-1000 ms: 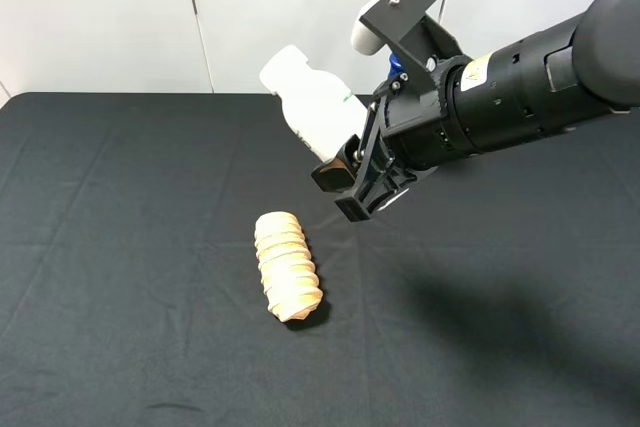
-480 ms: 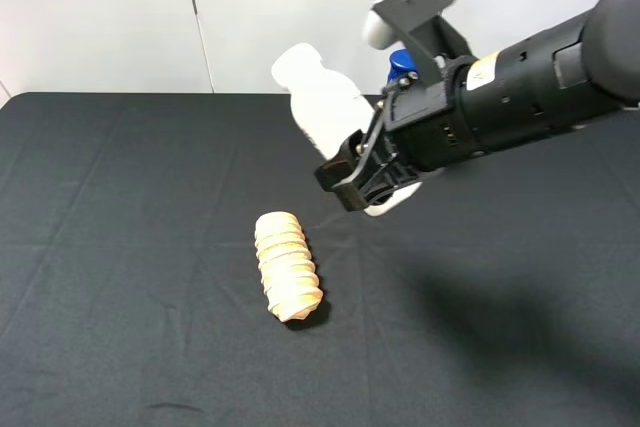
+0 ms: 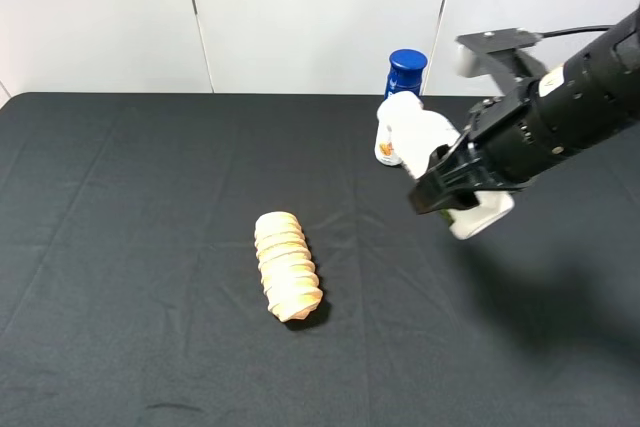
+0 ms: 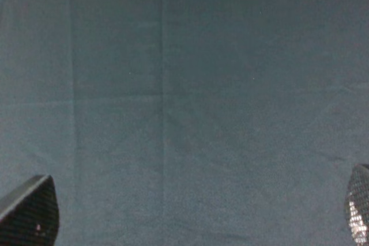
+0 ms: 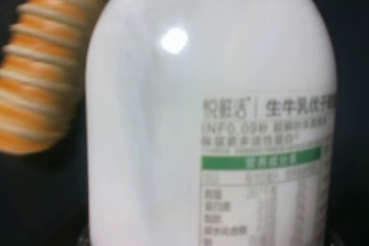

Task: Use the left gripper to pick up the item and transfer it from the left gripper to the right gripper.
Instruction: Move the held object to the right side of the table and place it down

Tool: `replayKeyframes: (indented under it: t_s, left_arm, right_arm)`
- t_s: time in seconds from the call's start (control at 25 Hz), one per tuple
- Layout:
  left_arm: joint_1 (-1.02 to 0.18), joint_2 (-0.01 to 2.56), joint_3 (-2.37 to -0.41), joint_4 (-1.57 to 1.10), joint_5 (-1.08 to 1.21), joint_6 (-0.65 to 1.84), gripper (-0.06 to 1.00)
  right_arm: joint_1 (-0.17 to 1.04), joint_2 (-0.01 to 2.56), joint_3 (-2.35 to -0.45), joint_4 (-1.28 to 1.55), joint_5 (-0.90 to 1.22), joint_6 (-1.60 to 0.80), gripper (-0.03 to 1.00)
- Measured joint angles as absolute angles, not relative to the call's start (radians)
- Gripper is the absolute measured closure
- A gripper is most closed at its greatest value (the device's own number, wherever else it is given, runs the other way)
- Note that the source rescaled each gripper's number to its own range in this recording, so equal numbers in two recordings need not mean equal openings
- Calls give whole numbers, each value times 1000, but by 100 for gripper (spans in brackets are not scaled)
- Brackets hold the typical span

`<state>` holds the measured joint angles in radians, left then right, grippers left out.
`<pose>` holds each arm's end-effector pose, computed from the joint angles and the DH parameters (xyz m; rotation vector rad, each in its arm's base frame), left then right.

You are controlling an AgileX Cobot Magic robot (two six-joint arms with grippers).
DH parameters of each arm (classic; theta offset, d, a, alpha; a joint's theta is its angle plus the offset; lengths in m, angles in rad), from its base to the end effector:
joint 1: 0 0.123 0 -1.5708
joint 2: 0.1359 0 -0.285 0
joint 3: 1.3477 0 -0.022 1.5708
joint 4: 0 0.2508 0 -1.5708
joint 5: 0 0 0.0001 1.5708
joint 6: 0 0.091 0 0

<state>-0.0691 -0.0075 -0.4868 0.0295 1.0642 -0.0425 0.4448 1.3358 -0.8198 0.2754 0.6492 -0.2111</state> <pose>-0.0044 0.0027 0.2733 0.0260 2.0531 -0.0340 0.2218 0.1223 0.2440 -0.6286 2.5815 0.3707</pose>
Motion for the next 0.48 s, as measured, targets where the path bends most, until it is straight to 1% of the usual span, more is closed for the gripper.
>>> replayKeyframes:
  t_s: [0.16, 0.28, 0.48]
  left_arm:
    - [-69, -7, -487, 29, 1064, -43, -4]
    - [-69, -7, -487, 29, 1064, -43, -4]
    - [-69, -7, -487, 29, 1064, -43, -4]
  right_arm:
    - [344, 1392, -821, 232, 658, -185, 93]
    - [290, 1469, -821, 220, 667, -181, 93]
    - [258, 1595, -821, 176, 659, -181, 93]
